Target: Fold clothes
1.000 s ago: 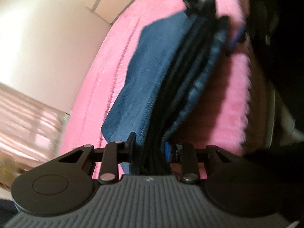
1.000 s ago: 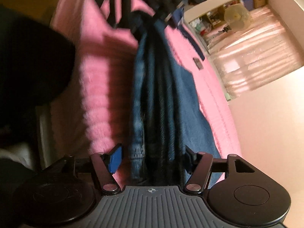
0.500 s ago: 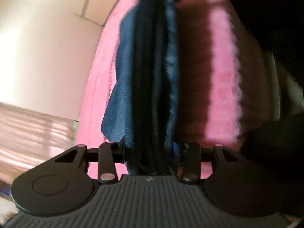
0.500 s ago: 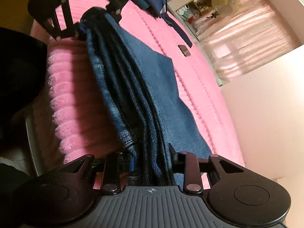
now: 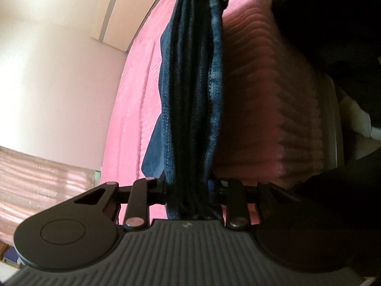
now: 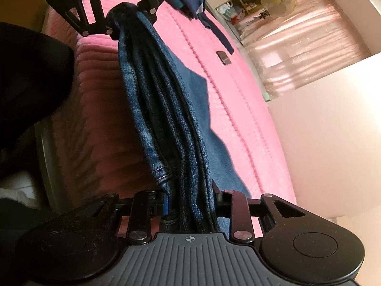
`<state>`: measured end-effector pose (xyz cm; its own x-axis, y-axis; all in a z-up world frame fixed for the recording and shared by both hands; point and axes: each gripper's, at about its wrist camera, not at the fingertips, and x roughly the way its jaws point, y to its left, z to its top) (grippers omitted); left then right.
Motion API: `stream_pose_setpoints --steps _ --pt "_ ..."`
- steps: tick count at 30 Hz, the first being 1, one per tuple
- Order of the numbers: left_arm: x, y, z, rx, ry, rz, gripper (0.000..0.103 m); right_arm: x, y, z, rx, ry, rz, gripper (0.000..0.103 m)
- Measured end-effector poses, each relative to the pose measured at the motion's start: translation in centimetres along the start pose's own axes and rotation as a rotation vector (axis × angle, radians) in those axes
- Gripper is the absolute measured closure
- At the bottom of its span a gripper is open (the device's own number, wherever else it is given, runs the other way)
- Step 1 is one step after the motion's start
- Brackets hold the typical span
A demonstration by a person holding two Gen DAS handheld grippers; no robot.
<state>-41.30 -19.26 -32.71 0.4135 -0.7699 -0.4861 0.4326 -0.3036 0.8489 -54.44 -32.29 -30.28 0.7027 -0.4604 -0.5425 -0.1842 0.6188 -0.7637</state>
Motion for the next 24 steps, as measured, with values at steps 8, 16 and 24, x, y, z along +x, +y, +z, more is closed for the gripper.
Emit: stream_pose_setpoints --steps 8,16,24 --pt "0.0 5.5 4.1 -0.014 -0.101 0.064 0.078 -2.9 -5.4 -1.1 0.032 -0.019 -0.101 0.076" --pt "2.8 10.9 9.2 0.010 -0.197 0.080 0.079 -1.7 -12.9 -4.0 0.124 0.034 -0.078 0.076" --pt "5.7 16.2 15.3 0.055 -0.219 -0.112 0.080 0.3 -20.6 -7.0 0.233 0.120 -0.003 0.076"
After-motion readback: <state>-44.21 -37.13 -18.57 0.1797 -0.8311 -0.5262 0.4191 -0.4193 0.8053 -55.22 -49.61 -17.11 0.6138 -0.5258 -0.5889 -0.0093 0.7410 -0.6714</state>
